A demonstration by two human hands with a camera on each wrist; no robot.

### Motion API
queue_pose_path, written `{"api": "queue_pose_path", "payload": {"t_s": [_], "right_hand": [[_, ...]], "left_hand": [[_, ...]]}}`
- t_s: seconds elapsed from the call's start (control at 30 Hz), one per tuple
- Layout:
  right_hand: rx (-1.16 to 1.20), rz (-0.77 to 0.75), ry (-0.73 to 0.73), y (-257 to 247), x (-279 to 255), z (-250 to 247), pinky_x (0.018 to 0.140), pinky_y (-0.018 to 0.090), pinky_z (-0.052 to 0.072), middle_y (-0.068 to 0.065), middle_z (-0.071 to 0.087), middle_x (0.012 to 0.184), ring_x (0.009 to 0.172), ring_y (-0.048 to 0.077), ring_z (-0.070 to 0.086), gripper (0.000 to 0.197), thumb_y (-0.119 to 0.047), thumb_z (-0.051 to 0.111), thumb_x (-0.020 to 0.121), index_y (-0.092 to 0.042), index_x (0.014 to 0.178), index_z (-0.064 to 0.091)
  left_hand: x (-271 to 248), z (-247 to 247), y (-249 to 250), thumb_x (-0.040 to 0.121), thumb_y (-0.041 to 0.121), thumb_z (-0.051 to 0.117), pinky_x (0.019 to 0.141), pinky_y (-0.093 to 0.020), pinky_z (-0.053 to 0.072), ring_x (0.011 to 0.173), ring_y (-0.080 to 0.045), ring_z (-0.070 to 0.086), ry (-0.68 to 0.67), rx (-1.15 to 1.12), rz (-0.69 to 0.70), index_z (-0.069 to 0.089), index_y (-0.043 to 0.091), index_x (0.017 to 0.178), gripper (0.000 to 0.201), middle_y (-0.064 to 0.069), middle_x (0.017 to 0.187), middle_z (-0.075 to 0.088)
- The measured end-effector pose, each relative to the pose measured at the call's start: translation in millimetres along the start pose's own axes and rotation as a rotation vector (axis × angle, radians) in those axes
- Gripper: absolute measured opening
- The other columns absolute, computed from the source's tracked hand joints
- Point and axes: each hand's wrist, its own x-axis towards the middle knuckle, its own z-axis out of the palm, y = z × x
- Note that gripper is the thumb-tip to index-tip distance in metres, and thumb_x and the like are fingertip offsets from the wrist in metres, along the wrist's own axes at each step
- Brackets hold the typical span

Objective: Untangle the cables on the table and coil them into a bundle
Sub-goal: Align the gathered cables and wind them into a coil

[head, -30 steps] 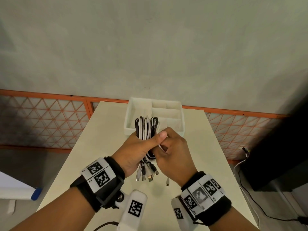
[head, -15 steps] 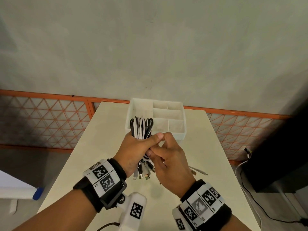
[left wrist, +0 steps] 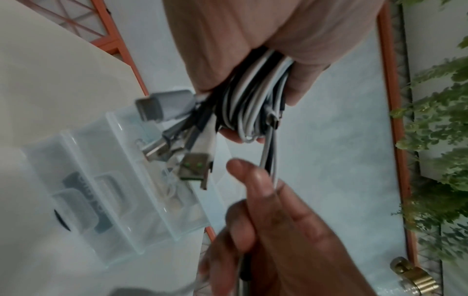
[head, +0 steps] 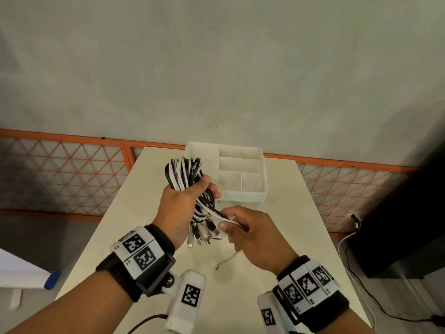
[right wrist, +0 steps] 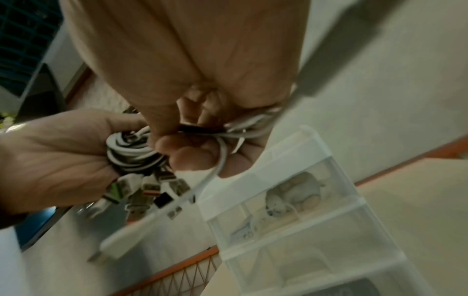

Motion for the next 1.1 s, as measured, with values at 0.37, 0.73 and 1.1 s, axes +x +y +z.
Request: {"api": "queue_pose_path", "payload": {"t_s": [0.37, 0.73, 1.1], "right_hand": [[0.019, 0.245, -0.027, 6, 3, -20, 0.055, 0.022, 0.043, -0.013, 0.066, 0.059, 0.049, 0.003, 0.049, 0.023, -0.017, 0.068, 0.092, -0.027, 0.075, 0.079], [0.107, 0.177, 0.042, -36, 8, -15, 0.061, 0.014, 0.049, -0.004, 0.069, 0.079, 0.055, 0.0, 0.057, 0.021, -0.016, 0.042, 0.105, -0.022, 0.103, 0.062], [0.375, 0.294, 0.104, -44, 3, -22, 0.056, 0.009, 0.041, -0.008, 0.068, 0.063, 0.054, -0.003, 0.055, 0.017, -0.01, 0.063, 0.095, -0.004, 0.094, 0.079]], "left_hand": [[-8, -16, 0, 0.087, 0.031, 0.071, 0.096, -0.037, 0.048, 0.093, -0.018, 0.068, -0.558, 0.65, -0.117, 0.073, 0.017, 0.097, 0.018, -0.004, 0.092, 0.076], [-16, -1, -23, 0.091, 0.006, 0.064, 0.083, -0.043, 0.056, 0.084, -0.033, 0.069, -0.341, 0.342, -0.12, 0.07, 0.005, 0.103, 0.014, -0.021, 0.093, 0.071], [-10, -10, -19, 0.08, 0.035, 0.069, 0.088, -0.038, 0.055, 0.093, -0.031, 0.066, -0.302, 0.135, -0.147, 0.07, 0.001, 0.11, 0.045, -0.027, 0.101, 0.068]]}}
